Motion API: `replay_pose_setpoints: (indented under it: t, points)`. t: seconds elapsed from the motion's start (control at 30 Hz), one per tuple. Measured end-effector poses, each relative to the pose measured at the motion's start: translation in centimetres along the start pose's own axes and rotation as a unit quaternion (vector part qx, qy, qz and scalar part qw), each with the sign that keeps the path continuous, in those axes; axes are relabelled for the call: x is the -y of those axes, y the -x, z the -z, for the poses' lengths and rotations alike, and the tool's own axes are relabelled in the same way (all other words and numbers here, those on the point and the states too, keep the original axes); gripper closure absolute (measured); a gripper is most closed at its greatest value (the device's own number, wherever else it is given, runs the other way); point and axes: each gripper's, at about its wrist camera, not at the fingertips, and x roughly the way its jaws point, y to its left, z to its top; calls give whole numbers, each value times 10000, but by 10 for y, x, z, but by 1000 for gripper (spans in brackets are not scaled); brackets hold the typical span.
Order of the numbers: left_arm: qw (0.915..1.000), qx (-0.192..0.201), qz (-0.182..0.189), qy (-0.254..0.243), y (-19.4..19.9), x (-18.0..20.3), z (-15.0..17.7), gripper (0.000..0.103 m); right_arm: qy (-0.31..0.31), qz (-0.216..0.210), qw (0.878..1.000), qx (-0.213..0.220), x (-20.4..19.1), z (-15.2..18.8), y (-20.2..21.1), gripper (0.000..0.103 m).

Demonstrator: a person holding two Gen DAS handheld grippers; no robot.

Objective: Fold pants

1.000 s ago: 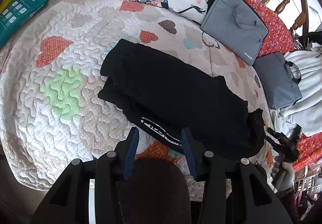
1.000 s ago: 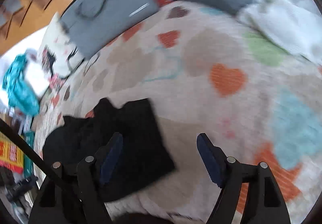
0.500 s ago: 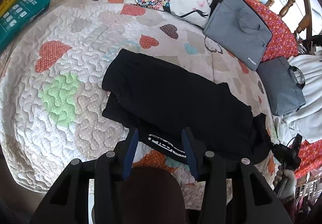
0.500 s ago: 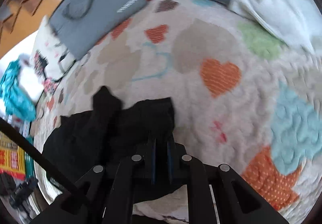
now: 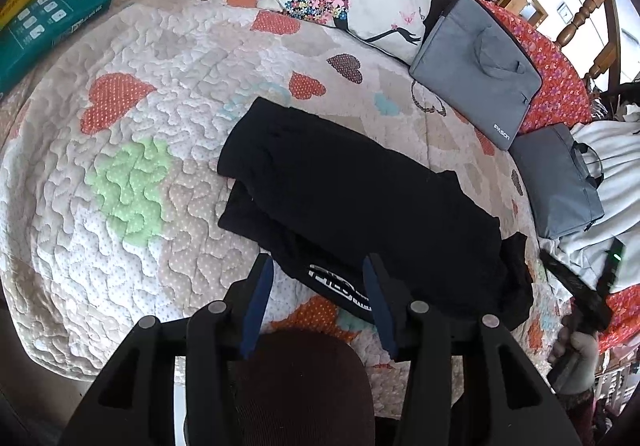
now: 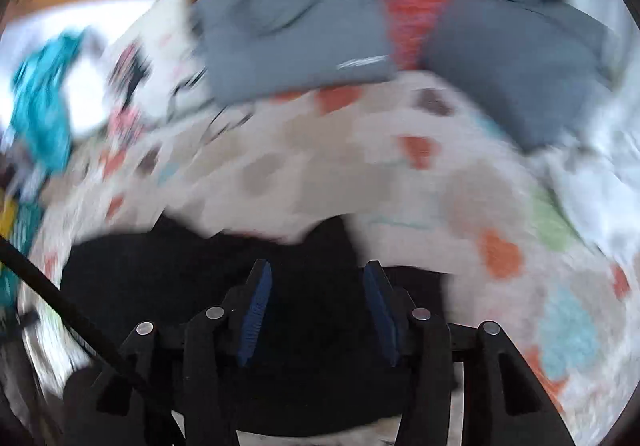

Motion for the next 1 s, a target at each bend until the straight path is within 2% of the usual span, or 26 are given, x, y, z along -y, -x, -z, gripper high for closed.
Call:
replay_pose_setpoints:
  t: [0.07, 0.1, 0.13, 0.17, 0.23, 0.3, 0.4, 0.5, 0.53, 0.6, 0.67, 0.7, 0.73, 0.8, 0.93, 1.0]
  points:
    - [10000, -10, 18, 32, 1, -1, 3, 57, 388, 266, 9980, -417, -20, 0, -35, 51]
    - [10000, -10, 26, 48, 2, -2, 4, 57, 458, 392, 9966, -558, -24, 2, -46, 56]
    - [10000, -4, 32, 61, 3, -2, 4, 57, 475, 511, 9953, -676, -25, 4, -55, 71]
    - [10000, 9, 48, 73, 5, -3, 4, 57, 341, 550, 9952, -727, -21, 4, -57, 93]
    - [9999, 61, 67, 68, 10, -5, 4, 56, -182, 288, 9980, -531, -6, 4, -38, 93]
    - [9999, 127, 64, 82, 13, -10, 2, 53, -531, 272, 9980, -223, 11, 7, -8, 93]
    - [9994, 135, 148, 276, 7, -21, -2, 52, -1159, 270, 9929, 7, 50, 25, 28, 93]
    - [9986, 42, 226, 466, -4, -28, -2, 52, -1975, 155, 9802, -48, 99, 57, 40, 93]
    - [9985, 13, 244, 498, -6, -29, -2, 52, -2207, 139, 9752, -99, 111, 66, 38, 93]
    - [9983, -9, 263, 516, -7, -29, 0, 52, -2906, -8, 9565, -237, 141, 89, 29, 91]
    - [9986, 14, 228, 484, -3, -30, 2, 52, -3435, -72, 9387, -297, 159, 109, 25, 81]
    - [9987, 34, 199, 476, -1, -31, 2, 52, -3570, -118, 9336, -274, 164, 115, 25, 70]
    - [9986, 59, 163, 491, 1, -34, 2, 52, -3738, -283, 9269, -179, 169, 121, 28, 68]
    - [9984, 68, 119, 557, 3, -40, 1, 52, -3806, -301, 9242, -122, 172, 124, 34, 65]
    - [9964, 54, 155, 833, -3, -56, -3, 50, -3653, 367, 9299, 232, 173, 117, 66, 60]
    - [9959, 22, 181, 891, -12, -62, -7, 46, -3515, 716, 9325, 428, 171, 113, 81, 51]
